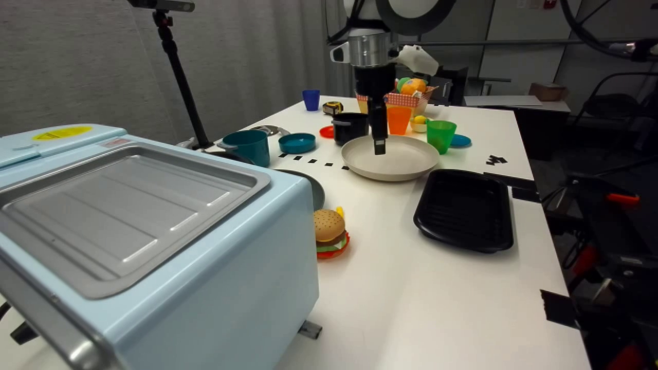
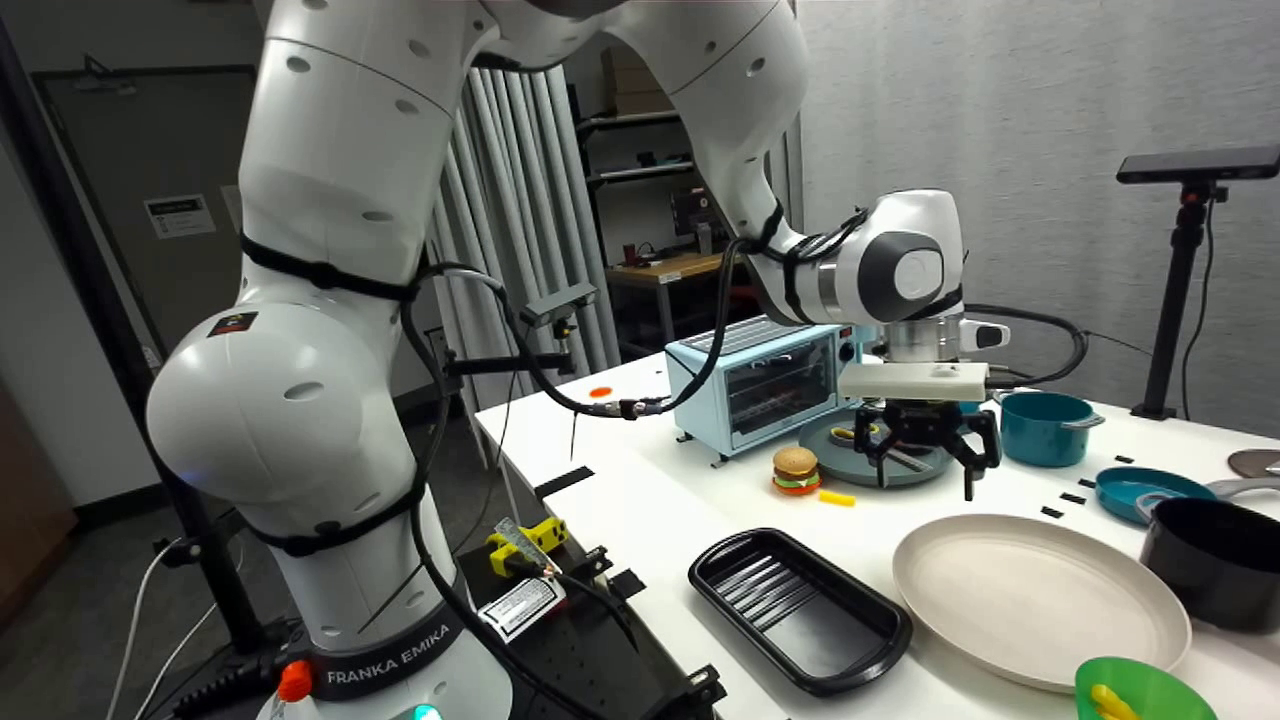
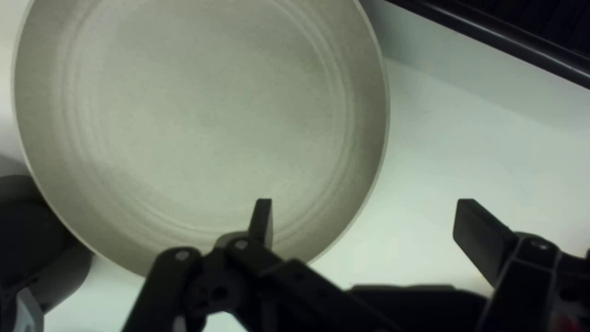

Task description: Put the toy fries in the green cup

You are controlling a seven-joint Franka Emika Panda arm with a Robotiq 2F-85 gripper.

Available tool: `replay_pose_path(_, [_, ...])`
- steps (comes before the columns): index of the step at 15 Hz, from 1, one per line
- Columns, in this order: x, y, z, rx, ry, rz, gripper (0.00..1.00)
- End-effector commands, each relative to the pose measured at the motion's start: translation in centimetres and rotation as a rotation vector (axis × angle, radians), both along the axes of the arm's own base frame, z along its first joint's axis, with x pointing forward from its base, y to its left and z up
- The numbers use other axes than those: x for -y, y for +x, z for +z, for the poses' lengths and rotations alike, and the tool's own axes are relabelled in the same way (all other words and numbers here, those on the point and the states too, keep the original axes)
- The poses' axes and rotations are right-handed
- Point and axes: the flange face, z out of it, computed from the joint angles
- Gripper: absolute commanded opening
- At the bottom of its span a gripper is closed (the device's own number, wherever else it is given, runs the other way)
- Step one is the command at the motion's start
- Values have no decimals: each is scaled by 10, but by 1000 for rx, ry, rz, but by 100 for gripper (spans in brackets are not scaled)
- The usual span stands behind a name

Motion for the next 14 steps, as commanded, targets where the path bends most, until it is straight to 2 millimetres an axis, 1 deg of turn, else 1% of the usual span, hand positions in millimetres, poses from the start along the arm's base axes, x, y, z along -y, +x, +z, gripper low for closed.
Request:
replay_pose_path(1, [-9, -2, -4, -6, -5, 25, 100])
replay_pose_path(4, [-30, -9, -17, -31, 11, 52, 100])
replay_pose_path(8, [-63, -12, -33, -57, 56, 24, 100])
replay_pose_path(11, [-82, -12, -45, -70, 96, -65, 100])
replay_pose_path(14, [-90, -11, -52, -57, 137, -197, 100])
